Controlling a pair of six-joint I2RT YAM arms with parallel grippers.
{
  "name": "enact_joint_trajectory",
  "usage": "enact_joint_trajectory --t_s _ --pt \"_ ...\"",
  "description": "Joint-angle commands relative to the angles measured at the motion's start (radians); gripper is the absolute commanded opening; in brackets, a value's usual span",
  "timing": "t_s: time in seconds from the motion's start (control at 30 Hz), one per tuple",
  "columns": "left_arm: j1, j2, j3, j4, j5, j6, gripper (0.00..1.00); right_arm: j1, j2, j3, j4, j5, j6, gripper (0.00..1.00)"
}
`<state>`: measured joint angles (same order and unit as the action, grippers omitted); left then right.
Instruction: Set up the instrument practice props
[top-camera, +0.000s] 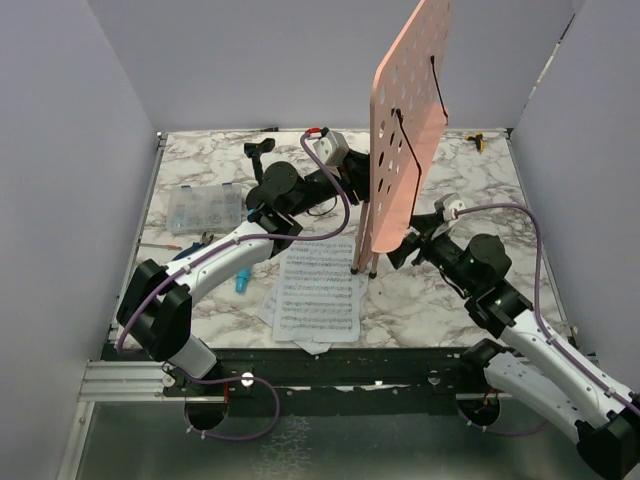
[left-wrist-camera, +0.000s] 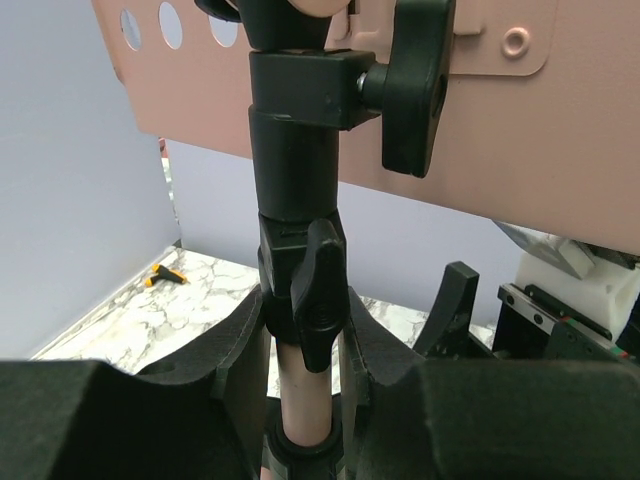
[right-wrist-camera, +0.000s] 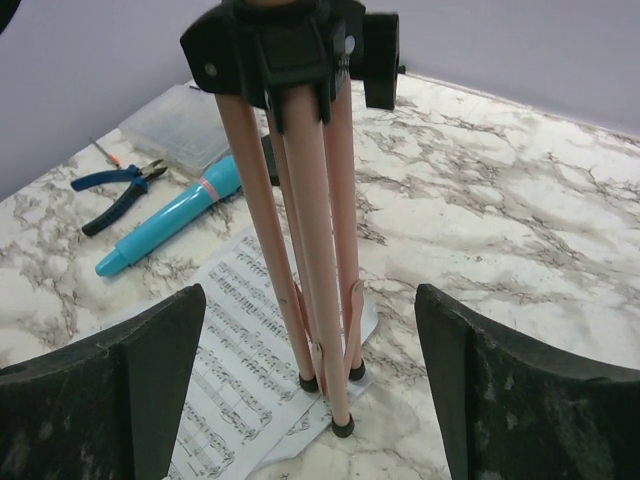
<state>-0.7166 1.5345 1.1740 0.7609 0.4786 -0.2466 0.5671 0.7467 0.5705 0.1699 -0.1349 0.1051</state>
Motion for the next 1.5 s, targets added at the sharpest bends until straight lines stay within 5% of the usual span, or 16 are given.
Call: enact_joint_trajectory --t_s 0.0,0.27,0.47,0.63,1.0,1.2,1.47 --pt "-0.002 -0.008 0.041 0.092 -0.006 0.016 0.0 -0.006 -0.052 -0.086 0.061 -0.014 -0.021 0.89" --pt "-0.003 -0.022 0.007 0.101 0.023 0.047 0.0 -0.006 0.002 -0.118 0.122 0.013 -0.044 0.92" --pt "-0.004 -0.024 -0.011 0.104 0.04 0.051 0.0 -0.006 0.162 -0.053 0.147 -0.121 -0.082 0.85" --pt "-0.004 -0.019 -0.006 0.109 0.038 0.047 0.0 -0.005 0.262 -0.019 0.202 -0.171 -0.088 0.62" --pt "-0.004 -0.019 0.007 0.109 0.044 0.065 0.0 -0.005 0.272 -0.037 0.293 -0.029 -0.123 0.4" --pt "-0.004 -0.018 0.016 0.109 0.042 0.071 0.0 -0.006 0.293 -0.03 0.298 -0.036 -0.149 0.01" --pt "-0.004 -0.011 0.081 0.109 0.05 0.076 0.0 -0.006 0.312 -0.022 0.293 0.038 -0.132 0.01"
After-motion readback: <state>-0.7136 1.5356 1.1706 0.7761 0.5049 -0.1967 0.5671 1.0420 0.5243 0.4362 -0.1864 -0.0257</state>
